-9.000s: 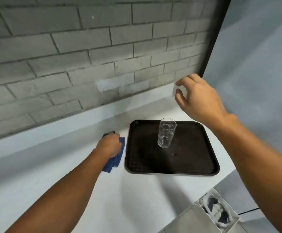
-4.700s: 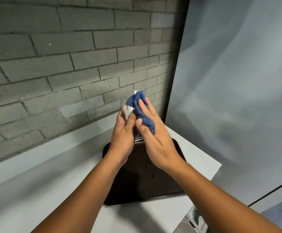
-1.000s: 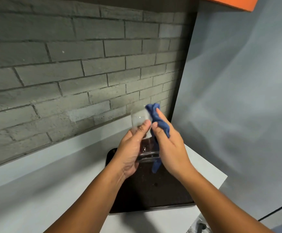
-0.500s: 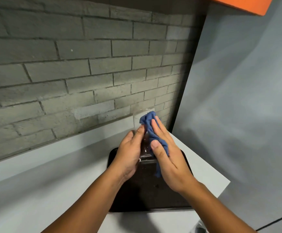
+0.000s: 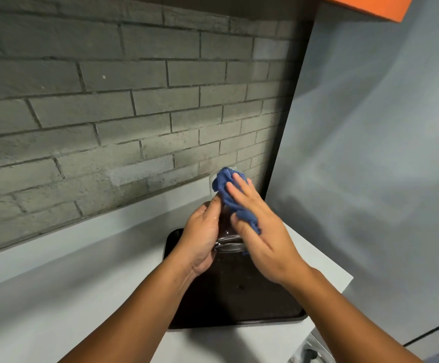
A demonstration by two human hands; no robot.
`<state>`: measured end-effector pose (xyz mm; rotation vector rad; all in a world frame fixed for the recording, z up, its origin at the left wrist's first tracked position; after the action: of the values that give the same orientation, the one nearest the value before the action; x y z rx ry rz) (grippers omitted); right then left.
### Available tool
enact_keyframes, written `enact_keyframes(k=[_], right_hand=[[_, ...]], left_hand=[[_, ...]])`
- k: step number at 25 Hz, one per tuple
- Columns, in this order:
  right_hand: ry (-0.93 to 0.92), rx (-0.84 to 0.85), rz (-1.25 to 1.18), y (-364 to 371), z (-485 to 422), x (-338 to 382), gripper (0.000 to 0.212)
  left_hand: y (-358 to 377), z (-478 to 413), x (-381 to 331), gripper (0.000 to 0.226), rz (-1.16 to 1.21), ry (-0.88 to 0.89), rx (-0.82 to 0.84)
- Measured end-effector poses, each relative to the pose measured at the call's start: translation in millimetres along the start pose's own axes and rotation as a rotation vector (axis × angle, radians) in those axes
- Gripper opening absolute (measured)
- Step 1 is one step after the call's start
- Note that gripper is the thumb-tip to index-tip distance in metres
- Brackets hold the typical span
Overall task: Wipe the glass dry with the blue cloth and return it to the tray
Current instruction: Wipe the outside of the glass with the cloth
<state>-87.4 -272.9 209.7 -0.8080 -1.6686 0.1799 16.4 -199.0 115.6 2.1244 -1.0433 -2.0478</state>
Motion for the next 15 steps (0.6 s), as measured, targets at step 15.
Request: enact_keyframes(k=[15], right_hand=[[0.067, -0.089, -0.112, 1, 5, -2, 0.063]], left_hand=[[11, -10, -10, 0.070, -0.121, 0.142, -0.008]])
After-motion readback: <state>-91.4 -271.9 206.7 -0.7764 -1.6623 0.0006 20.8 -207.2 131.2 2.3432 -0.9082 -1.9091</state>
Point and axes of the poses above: each hand's wrist, its own z-axis away from the middle knuckle, its own y-axis out of the palm, x = y × z, the point moved 10 cm from there along -z, towards the middle knuckle, and after that the axes turned 15 degrees about y, right-handed, at the moved point
